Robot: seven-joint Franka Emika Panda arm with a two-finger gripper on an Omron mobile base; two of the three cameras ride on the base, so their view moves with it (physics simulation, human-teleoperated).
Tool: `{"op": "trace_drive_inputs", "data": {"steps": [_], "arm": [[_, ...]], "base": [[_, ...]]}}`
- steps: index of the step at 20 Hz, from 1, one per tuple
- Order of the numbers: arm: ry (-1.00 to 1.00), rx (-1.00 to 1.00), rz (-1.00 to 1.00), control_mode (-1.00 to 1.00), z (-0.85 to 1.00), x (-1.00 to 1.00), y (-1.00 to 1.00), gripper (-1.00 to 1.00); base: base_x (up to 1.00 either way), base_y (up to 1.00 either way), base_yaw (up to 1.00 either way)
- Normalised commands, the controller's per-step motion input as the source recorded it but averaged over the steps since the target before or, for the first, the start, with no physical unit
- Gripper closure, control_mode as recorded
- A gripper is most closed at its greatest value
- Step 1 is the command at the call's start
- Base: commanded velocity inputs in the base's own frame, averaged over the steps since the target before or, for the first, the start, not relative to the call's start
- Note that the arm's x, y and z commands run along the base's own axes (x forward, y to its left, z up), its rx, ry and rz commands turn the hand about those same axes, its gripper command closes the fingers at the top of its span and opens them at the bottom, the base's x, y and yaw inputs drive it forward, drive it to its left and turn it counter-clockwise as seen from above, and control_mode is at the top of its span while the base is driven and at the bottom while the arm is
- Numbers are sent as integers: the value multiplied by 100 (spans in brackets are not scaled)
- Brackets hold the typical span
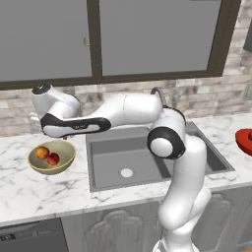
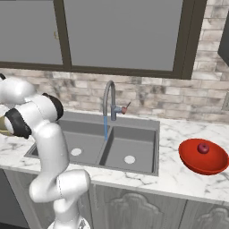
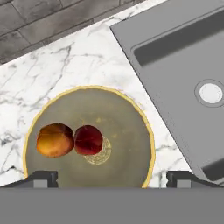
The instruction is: Pick the peachs from the sink and place them in one bowl. Place the apple in the other bowl. Then turn off the sink faucet.
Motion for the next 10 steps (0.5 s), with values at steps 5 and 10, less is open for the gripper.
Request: {"op": "trace_drive_inputs", "data": {"steps": [5, 10], "arm": [[25, -12, 25, -100, -27, -79, -100, -100], [0, 3, 53, -100, -7, -4, -100, -100]], "base": [[0, 0, 0], [0, 0, 0]]}}
